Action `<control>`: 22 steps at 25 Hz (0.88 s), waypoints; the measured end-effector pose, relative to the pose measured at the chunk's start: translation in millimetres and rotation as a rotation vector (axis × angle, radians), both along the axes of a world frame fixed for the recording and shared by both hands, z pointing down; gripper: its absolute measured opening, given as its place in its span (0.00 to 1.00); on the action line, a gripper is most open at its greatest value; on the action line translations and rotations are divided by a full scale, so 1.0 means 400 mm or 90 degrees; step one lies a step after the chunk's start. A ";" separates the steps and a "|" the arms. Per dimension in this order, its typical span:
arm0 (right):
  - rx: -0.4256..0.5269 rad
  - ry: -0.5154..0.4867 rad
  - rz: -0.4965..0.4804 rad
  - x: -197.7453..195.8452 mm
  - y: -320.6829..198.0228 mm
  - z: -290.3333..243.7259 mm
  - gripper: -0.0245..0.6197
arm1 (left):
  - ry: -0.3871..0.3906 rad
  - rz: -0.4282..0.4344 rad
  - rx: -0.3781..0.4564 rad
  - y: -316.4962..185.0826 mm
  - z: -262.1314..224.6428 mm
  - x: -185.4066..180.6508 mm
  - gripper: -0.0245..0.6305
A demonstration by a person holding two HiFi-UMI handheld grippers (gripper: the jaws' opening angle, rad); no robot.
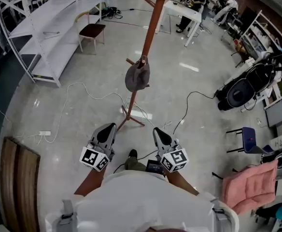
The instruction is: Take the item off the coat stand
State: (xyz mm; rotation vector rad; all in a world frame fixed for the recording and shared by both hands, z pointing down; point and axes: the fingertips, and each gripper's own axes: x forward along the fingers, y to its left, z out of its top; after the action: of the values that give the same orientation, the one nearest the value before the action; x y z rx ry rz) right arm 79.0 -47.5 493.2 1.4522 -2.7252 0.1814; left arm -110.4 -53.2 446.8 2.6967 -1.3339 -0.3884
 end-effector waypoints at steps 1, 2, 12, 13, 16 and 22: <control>0.008 -0.001 0.000 0.010 -0.028 -0.008 0.08 | -0.012 -0.011 0.006 -0.025 -0.009 0.007 0.05; 0.013 -0.005 0.000 0.019 -0.057 -0.015 0.08 | -0.023 -0.021 0.009 -0.051 -0.015 0.015 0.05; 0.061 -0.009 -0.053 0.054 -0.288 -0.043 0.08 | -0.098 -0.062 -0.012 -0.300 -0.002 0.063 0.05; 0.058 -0.011 -0.060 0.056 -0.311 -0.037 0.08 | -0.103 -0.061 -0.020 -0.325 0.012 0.067 0.05; 0.040 -0.015 -0.079 0.054 -0.377 -0.017 0.08 | -0.117 -0.050 -0.047 -0.397 0.049 0.079 0.05; 0.016 -0.028 -0.116 0.050 -0.451 0.022 0.12 | -0.133 -0.033 -0.088 -0.491 0.100 0.103 0.09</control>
State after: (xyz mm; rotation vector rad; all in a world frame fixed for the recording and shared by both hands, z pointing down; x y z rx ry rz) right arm 99.1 -228.0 502.1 1.2096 -2.8847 0.1742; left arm -69.3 -249.8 486.8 2.6507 -1.4254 -0.0160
